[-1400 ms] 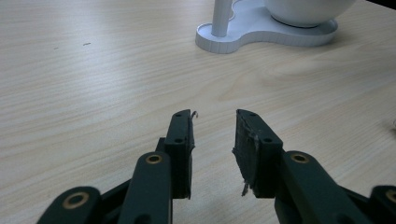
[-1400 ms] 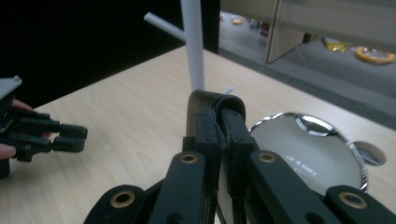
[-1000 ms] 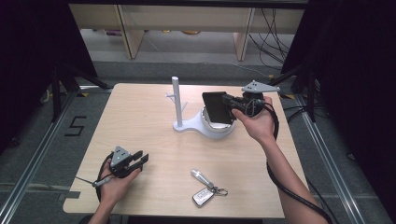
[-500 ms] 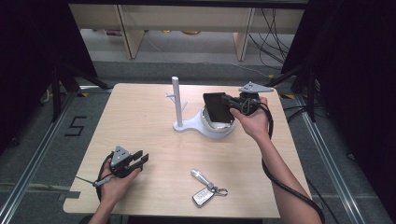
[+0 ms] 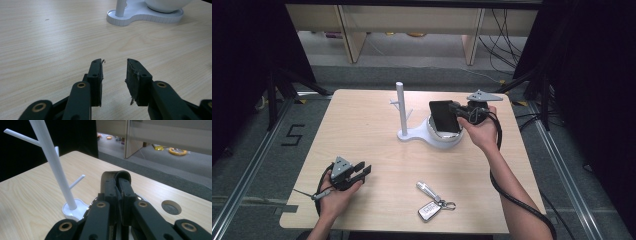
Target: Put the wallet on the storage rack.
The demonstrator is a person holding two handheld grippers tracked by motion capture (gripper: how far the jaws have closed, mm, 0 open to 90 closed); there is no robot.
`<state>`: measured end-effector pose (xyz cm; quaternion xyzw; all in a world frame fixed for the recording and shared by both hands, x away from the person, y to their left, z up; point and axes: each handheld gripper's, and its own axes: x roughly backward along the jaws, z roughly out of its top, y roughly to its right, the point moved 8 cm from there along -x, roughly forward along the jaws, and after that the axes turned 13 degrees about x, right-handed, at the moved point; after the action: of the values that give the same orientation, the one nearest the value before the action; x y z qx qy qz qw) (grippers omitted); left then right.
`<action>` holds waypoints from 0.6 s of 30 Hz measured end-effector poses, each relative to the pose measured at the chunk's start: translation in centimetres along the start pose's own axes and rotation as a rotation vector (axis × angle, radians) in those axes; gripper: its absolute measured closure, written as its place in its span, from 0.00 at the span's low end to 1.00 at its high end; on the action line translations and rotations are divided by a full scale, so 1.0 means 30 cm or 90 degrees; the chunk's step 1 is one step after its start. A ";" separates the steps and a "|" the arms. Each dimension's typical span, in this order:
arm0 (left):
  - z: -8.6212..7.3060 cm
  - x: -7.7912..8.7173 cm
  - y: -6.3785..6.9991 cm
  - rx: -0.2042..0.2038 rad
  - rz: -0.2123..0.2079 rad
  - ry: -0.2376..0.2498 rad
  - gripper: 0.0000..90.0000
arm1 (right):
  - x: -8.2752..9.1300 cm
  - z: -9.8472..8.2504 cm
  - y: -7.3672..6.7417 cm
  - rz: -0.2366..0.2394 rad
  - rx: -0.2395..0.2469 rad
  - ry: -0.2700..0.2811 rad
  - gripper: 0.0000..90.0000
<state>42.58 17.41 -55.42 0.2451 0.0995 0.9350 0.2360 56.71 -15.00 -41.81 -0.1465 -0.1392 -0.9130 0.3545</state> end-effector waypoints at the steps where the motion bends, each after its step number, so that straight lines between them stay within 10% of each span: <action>1: 0.005 -0.002 -0.004 -0.024 -0.003 0.001 0.72 | 0.001 -0.003 0.002 0.000 0.000 -0.003 0.97; 18: 0.007 0.002 -0.005 -0.027 -0.002 0.004 0.72 | 0.003 -0.010 0.006 -0.014 -0.004 0.001 0.97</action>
<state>42.71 17.59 -55.25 0.2370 0.0811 0.9373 0.2424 56.72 -15.30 -42.03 -0.1452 -0.1373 -0.9173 0.3443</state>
